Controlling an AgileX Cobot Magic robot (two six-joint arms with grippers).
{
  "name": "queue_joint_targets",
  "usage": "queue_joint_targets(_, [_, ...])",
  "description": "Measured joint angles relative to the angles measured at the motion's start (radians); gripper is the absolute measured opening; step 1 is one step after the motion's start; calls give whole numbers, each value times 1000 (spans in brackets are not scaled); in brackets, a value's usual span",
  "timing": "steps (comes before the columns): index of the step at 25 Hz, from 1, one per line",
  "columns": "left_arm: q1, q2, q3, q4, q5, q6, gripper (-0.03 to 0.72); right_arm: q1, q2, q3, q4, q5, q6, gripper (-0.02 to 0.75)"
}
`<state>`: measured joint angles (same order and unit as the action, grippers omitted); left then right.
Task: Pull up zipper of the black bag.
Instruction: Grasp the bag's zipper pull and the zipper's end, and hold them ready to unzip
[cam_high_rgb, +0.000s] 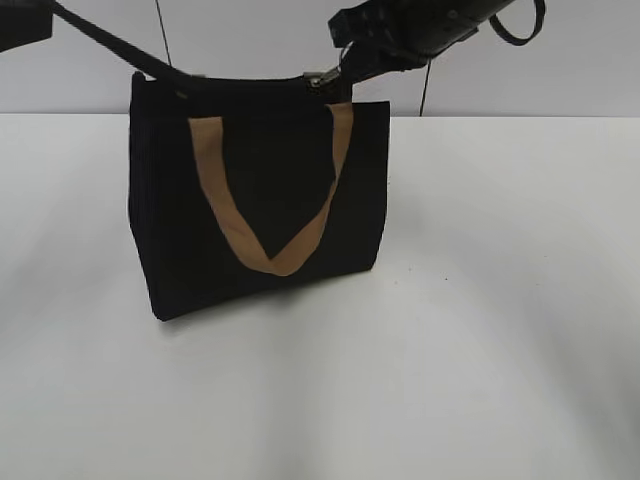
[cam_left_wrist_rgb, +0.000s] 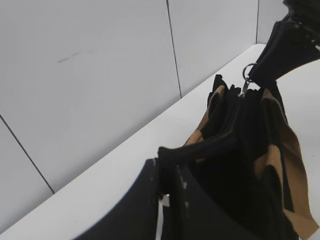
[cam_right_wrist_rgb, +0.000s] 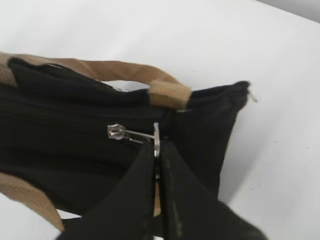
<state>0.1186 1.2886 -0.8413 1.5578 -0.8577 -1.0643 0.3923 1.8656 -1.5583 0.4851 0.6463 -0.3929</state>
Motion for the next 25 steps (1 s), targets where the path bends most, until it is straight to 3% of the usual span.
queue_joint_targets(16, [4, 28, 0, -2, 11, -1, 22, -13, -3, 0, -43, -6, 33, 3])
queue_joint_targets(20, [7, 48, -1, -12, 29, -10, 92, 11, -5, 0, -61, -22, -27, 129])
queue_joint_targets(25, [7, 51, -1, -16, 78, -91, 323, 19, -7, 0, -72, -1, -78, 361])
